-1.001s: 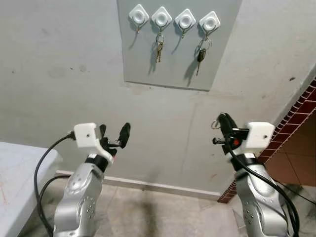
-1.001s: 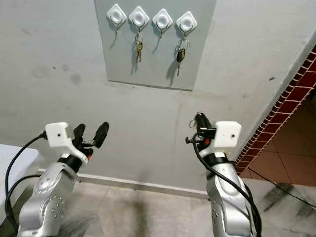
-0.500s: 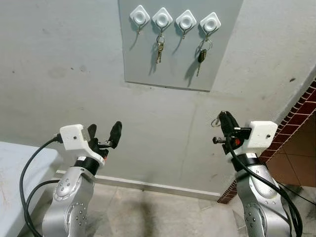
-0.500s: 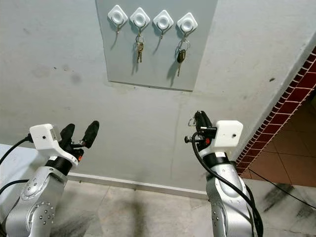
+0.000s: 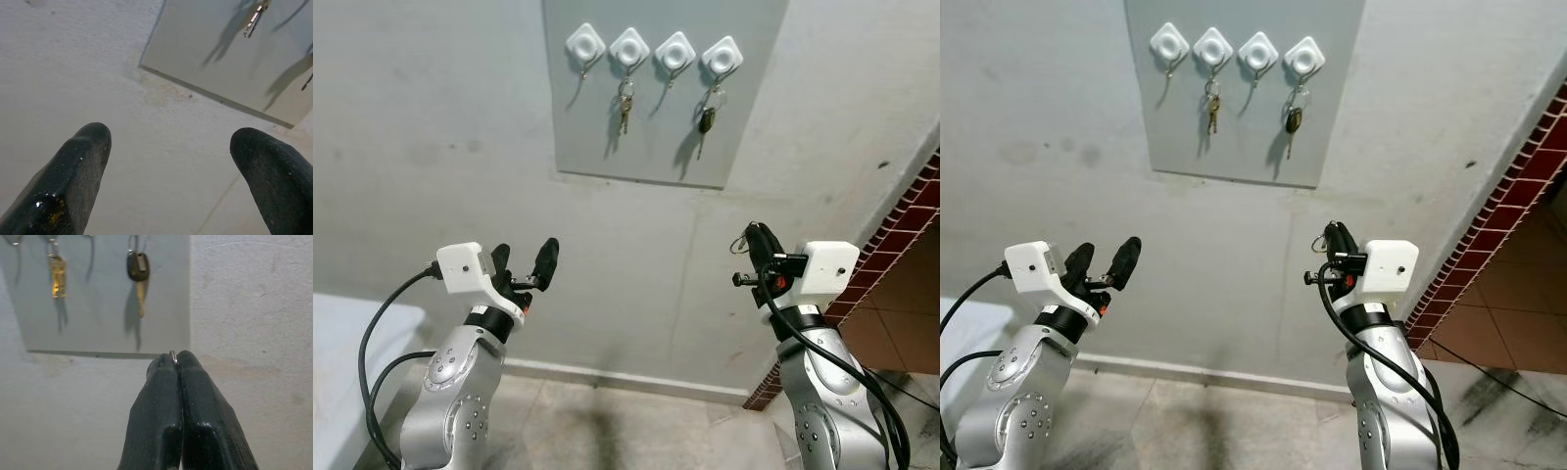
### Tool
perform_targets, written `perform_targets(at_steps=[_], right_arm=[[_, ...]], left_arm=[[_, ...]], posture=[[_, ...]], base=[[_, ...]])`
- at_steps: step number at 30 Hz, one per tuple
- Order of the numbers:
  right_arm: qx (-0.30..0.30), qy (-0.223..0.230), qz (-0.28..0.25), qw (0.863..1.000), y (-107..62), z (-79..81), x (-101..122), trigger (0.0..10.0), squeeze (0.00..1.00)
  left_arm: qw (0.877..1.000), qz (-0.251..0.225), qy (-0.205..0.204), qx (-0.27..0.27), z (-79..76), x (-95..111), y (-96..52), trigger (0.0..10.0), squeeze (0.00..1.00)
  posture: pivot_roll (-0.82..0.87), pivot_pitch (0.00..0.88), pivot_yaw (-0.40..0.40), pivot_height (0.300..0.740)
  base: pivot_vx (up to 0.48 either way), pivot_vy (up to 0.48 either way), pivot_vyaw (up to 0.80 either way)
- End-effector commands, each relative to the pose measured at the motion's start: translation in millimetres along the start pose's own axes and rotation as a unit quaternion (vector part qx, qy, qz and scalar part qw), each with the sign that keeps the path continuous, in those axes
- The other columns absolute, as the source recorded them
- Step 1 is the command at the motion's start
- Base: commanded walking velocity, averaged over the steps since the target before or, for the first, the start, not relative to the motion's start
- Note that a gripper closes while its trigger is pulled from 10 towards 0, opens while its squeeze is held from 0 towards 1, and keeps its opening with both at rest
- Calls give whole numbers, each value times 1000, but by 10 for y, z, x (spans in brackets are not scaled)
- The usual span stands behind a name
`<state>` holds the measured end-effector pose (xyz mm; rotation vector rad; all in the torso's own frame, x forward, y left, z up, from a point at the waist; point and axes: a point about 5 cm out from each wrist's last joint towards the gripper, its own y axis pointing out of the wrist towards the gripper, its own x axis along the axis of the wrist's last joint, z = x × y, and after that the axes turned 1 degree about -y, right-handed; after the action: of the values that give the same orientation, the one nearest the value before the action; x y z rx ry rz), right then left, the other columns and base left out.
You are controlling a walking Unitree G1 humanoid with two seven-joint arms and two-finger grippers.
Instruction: Hang keys on a hook
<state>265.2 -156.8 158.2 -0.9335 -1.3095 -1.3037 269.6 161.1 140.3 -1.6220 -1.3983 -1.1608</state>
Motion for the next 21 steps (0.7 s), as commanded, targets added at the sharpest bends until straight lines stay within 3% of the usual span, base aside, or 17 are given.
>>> perform_targets(at_steps=[1,19,21], right_arm=[[-3,0,2,1000,-3,-4,-4,10000,0],[2,3,4,1000,-5,18,-22,10000,0],[3,2,5,1000,-6,20,-23,10000,0]], left_arm=[[1000,7,3,-5,-4,-5,13,10000,0],[1000,7,1,-6,-12,0,13,10000,0],[1000,4,5,0,-10,6,14,10000,0]], posture=[[-18,0,-13,732],[-13,0,-14,732],[-13,0,-14,732]], base=[[375,0,0],[371,0,0],[0,0,0]])
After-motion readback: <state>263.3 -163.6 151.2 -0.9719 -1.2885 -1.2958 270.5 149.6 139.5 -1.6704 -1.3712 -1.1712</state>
